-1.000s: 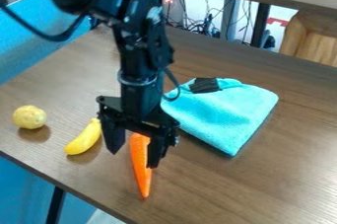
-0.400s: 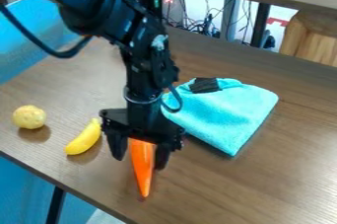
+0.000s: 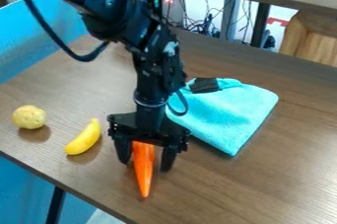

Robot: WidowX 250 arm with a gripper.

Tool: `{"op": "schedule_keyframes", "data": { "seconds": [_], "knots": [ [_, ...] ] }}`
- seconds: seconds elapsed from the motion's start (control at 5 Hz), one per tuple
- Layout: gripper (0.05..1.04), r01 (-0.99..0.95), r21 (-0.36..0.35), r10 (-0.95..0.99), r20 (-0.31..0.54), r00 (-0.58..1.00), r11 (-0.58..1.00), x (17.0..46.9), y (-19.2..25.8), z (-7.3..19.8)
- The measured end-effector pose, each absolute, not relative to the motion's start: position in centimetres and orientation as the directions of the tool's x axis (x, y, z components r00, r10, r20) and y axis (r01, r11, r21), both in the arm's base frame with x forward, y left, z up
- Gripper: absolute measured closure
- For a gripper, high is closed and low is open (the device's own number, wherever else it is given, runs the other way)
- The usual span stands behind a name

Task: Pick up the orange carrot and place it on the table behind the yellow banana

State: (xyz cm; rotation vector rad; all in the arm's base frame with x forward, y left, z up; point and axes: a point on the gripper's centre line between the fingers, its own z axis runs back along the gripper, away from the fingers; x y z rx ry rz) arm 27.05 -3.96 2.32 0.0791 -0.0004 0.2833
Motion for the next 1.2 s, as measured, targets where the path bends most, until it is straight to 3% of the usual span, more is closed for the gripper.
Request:
{"op": "schedule_keyframes", "data": {
  "seconds": [0.2, 0.4, 0.8, 1.0, 1.2],
  "knots": [
    [0.416, -0.282, 0.113, 0.286, -0.028, 0.958, 0.953, 27.1, -3.7, 2.3],
    [0.521, -0.245, 0.128, 0.254, -0.053, 0.966, 0.961, 27.2, -3.7, 2.9],
    [0.521, -0.099, 0.032, 0.097, 0.075, 0.993, 0.995, 29.8, 0.4, 12.2],
    [0.521, -0.110, 0.010, 0.107, 0.166, 0.980, 0.994, 32.3, 3.7, 16.7],
    [0.521, -0.160, 0.011, 0.157, 0.133, 0.979, 0.987, 34.3, 7.3, 15.0]
  ]
}}
